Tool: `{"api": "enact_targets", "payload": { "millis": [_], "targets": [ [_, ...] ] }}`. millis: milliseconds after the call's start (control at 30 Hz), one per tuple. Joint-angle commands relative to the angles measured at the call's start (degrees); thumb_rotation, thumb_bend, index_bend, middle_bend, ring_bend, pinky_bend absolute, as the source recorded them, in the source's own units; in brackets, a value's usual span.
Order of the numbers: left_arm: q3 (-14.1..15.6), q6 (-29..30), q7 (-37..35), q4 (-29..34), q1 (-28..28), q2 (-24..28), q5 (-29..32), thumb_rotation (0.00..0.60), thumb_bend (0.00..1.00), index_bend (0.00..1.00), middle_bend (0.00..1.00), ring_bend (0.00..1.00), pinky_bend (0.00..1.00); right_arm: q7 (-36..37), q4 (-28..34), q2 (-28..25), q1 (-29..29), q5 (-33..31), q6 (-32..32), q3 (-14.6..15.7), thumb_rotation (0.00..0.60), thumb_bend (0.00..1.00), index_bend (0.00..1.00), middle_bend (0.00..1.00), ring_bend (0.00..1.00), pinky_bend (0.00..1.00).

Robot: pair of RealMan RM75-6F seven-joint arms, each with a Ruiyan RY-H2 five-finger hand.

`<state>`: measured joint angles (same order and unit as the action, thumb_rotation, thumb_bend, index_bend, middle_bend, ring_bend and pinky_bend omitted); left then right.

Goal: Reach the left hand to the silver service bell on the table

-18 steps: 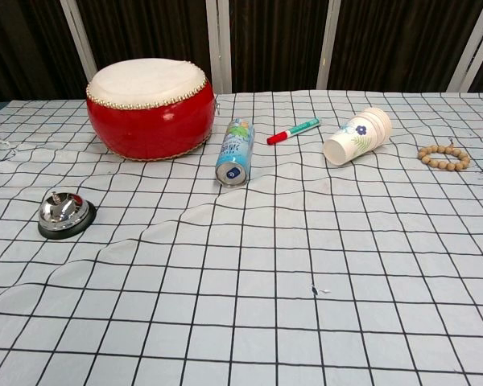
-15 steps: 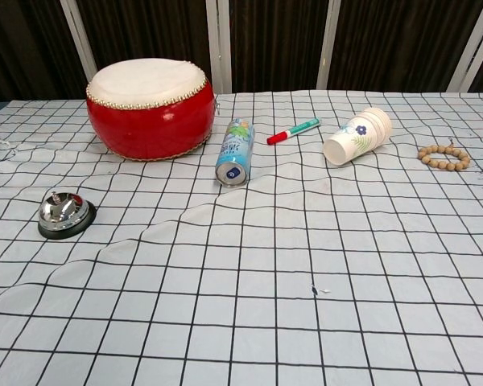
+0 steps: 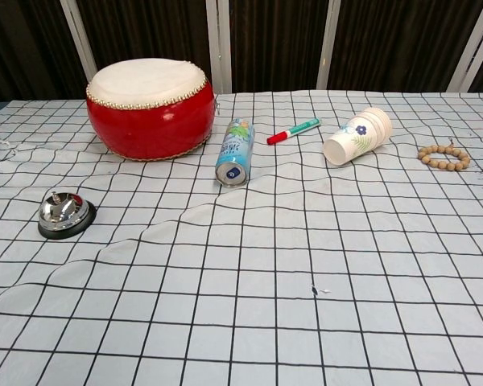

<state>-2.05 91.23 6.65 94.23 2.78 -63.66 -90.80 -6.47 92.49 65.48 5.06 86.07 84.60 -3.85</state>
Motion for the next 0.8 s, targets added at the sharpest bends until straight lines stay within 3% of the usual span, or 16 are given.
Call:
{"api": "enact_targets", "payload": {
  "millis": [33, 200, 267, 333, 500, 600, 800],
  "targets": [
    [-0.08, -0.11, -0.23, -0.03, 0.14, -0.05, 0.02, 0.6, 0.99, 0.11, 0.07, 0.0, 0.01, -0.2, -0.07, -0.03, -0.06, 0.08, -0.1, 0.2, 0.6, 0.4, 0.18, 0.08, 0.12, 0.08],
    [0.13, -0.47, -0.19, 0.04, 0.46, -0.33, -0.61, 0.6, 0.99, 0.11, 0.08, 0.0, 0.01, 0.01, -0.05, -0.19, -0.25, 0.02, 0.05, 0.28, 0.6, 0.4, 0.18, 0.08, 0.12, 0.08],
    [0.22, -0.85, -0.16, 0.03, 0.63, -0.4, -0.67, 0.6, 0.99, 0.11, 0.11, 0.03, 0.06, 0.2, 0.01, -0.31, -0.39, -0.05, 0.34, 0.19, 0.6, 0.4, 0.18, 0.08, 0.12, 0.08],
    [0.12, -1.07, -0.34, -0.04, 0.84, -0.51, -0.65, 0.6, 0.99, 0.11, 0.2, 0.12, 0.18, 0.32, 0.04, -0.38, -0.49, -0.12, 0.48, 0.16, 0.6, 0.4, 0.18, 0.08, 0.12, 0.08],
    [-0.72, -1.14, -2.75, -1.39, 2.17, -1.84, -1.81, 0.6, 1.0, 0.12, 0.65, 0.51, 0.62, 0.27, -0.06, -0.31, -0.39, -0.29, 0.03, 0.26, 0.6, 0.4, 0.18, 0.08, 0.12, 0.08],
    [-0.24, -3.1, -3.48, -2.07, 3.43, -2.14, -2.78, 0.6, 1.0, 0.15, 0.8, 0.65, 0.73, 0.08, -0.1, -0.21, -0.2, -0.35, -0.39, 0.31, 0.6, 0.4, 0.18, 0.08, 0.12, 0.08],
    [0.65, -13.02, -1.92, 0.3, 7.03, -0.69, 0.65, 0.6, 1.0, 0.14, 0.86, 0.72, 0.77, -0.22, -0.14, -0.02, -0.04, -0.61, -0.91, 0.38, 0.6, 0.4, 0.18, 0.08, 0.12, 0.08]
  ]
}}
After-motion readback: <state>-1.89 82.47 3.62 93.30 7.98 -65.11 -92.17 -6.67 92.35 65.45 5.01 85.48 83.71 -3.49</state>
